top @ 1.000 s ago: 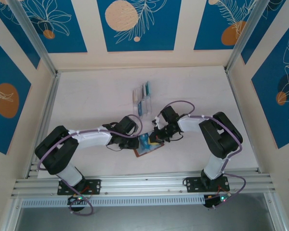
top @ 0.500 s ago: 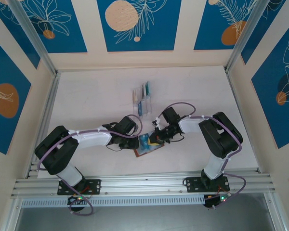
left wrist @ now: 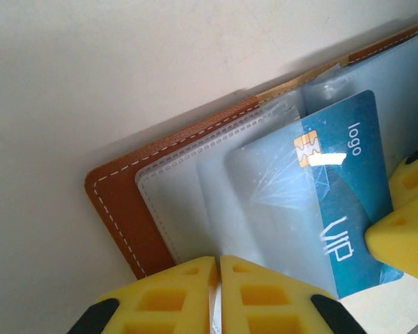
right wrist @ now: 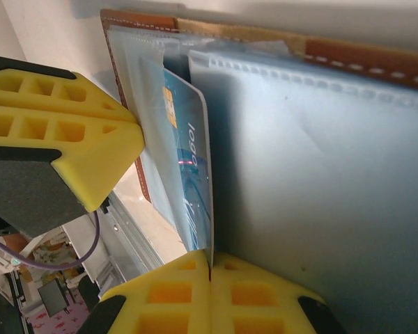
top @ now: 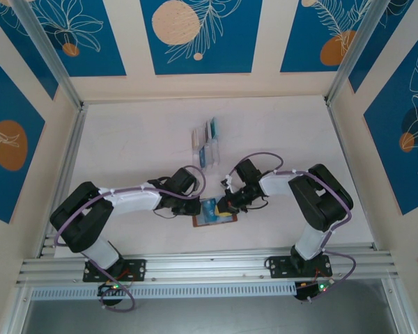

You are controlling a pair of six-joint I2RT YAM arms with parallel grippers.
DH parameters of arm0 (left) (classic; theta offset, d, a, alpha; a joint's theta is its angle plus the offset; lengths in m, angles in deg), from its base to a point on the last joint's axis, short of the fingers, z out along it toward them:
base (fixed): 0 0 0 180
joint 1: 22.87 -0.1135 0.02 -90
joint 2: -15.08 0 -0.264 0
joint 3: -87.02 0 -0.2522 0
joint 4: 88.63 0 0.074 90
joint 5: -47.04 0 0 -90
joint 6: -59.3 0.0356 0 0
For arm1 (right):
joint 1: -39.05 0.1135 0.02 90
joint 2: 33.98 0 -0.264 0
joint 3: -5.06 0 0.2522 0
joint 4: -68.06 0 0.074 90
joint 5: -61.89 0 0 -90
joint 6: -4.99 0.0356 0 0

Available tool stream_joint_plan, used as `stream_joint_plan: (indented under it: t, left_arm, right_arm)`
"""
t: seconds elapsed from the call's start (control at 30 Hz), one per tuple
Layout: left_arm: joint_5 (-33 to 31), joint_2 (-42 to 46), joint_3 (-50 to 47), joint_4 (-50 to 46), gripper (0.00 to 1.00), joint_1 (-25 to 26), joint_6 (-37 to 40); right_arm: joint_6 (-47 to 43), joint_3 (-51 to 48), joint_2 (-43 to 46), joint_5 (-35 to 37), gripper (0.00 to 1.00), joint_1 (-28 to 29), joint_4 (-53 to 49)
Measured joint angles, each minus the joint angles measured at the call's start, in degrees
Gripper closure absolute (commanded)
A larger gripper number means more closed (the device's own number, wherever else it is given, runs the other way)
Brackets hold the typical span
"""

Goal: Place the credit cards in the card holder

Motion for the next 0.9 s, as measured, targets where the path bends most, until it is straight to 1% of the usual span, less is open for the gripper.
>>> stream_joint_plan:
  t: [0.23, 0.63, 0.8, 0.9]
  left_arm:
    - [0.5, 0.3, -0.9, 1.3, 0.90, -0.2, -0.1]
    - [0.5, 1.4, -2.0, 2.2, 0.89, -0.5, -0.3]
    - [0.9, 3.9, -3.9, 1.8, 0.87, -1.3, -0.7]
    - [1.4, 6.4, -6.0, 0.0, 0.91, -2.0, -0.7]
  right_arm:
    - [2.7, 0.8, -0.6, 1.3, 1.00, 1.7, 0.9]
    - [13.6, 0.2, -0.5, 4.1, 1.00, 4.0, 6.2]
    - [13.9, 0.2, -0.5, 4.7, 1.00, 4.4, 7.1]
    - [13.9, 0.2, -0.8, 4.7, 1.00, 4.5, 7.3]
